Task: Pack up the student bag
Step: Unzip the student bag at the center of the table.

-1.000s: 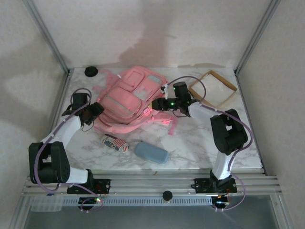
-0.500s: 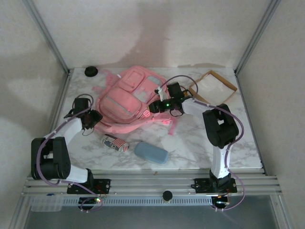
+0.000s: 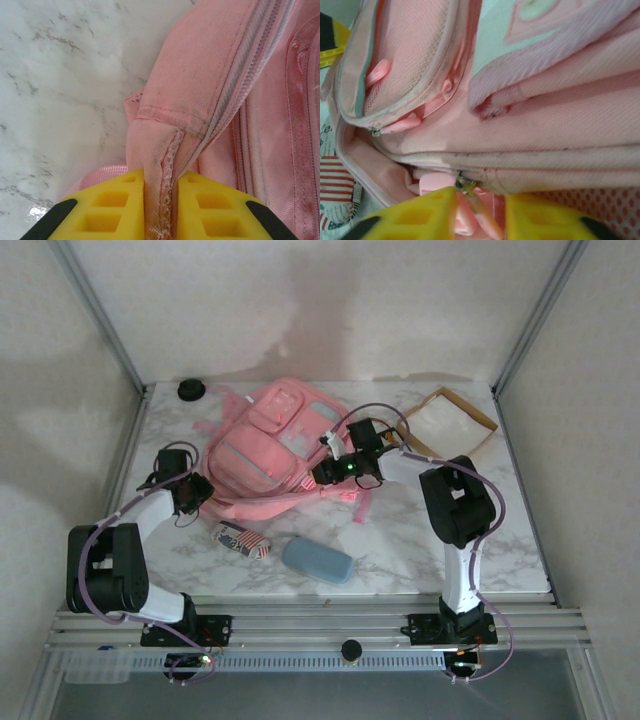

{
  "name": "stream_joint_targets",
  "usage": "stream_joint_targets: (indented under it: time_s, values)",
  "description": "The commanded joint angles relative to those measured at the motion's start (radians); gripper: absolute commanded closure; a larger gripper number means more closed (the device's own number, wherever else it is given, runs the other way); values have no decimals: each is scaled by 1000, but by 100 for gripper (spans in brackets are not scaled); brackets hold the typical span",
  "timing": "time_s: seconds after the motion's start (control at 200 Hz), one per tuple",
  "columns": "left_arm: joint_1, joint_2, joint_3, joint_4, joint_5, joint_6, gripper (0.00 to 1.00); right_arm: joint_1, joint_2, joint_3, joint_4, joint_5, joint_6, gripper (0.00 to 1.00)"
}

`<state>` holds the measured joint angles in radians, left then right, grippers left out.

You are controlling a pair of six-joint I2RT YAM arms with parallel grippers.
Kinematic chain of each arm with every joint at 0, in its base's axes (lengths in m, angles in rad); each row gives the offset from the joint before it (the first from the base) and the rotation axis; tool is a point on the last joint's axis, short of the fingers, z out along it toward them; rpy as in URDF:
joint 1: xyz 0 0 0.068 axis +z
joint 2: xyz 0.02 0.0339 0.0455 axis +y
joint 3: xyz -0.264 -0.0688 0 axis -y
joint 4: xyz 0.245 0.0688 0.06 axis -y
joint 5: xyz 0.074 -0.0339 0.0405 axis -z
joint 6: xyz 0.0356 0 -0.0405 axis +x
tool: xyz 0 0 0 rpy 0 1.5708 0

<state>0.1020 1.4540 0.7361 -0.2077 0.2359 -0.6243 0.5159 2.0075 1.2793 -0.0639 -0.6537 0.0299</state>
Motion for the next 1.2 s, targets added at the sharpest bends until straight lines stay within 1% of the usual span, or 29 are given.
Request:
stream_joint_targets:
  time_s: [0.0, 0.08, 0.15, 0.21, 0.371, 0.436, 0.616, 0.726, 0.821, 0.876, 0.961, 1.026, 1.061, 1.197]
  values:
    - [8, 32, -28, -11, -8, -4, 83, 20, -9, -38, -42, -40, -14, 75]
    - [8, 32, -32, -10, -6, -6, 84, 20, -1, -35, -49, -38, -19, 74]
    - [8, 31, -34, -3, 0, -9, 84, 21, 1, -39, -32, -34, -18, 79]
    - [8, 32, -31, -4, 0, -13, 85, 20, 5, -34, -31, -38, -15, 79]
    - [8, 26, -33, 12, 20, -29, 89, 18, -44, -23, -5, -37, 17, 96]
    - [8, 27, -35, 21, 36, -41, 91, 19, -60, -22, -4, -16, 22, 100]
    - [5, 6, -41, 47, 58, -75, 95, 19, -77, 2, -38, -14, 32, 100]
    - [2, -20, -53, 66, 55, -97, 100, 17, -114, 37, -76, 37, 62, 100]
    - [-5, -40, -82, 105, 67, -130, 100, 15, -119, 97, -145, 77, 70, 100]
    - [-8, -46, -94, 124, 80, -144, 100, 13, -125, 120, -171, 77, 75, 100]
    - [-8, -52, -98, 125, 69, -156, 100, 13, -143, 134, -173, 71, 98, 100]
    - [-15, -63, -107, 136, 73, -175, 100, 32, -141, 166, -233, 92, 74, 100]
    - [-22, -76, -118, 153, 75, -191, 100, 40, -141, 177, -257, 112, 68, 100]
    - [-58, -127, -174, 235, 96, -288, 100, 51, -151, 181, -286, 106, 66, 100]
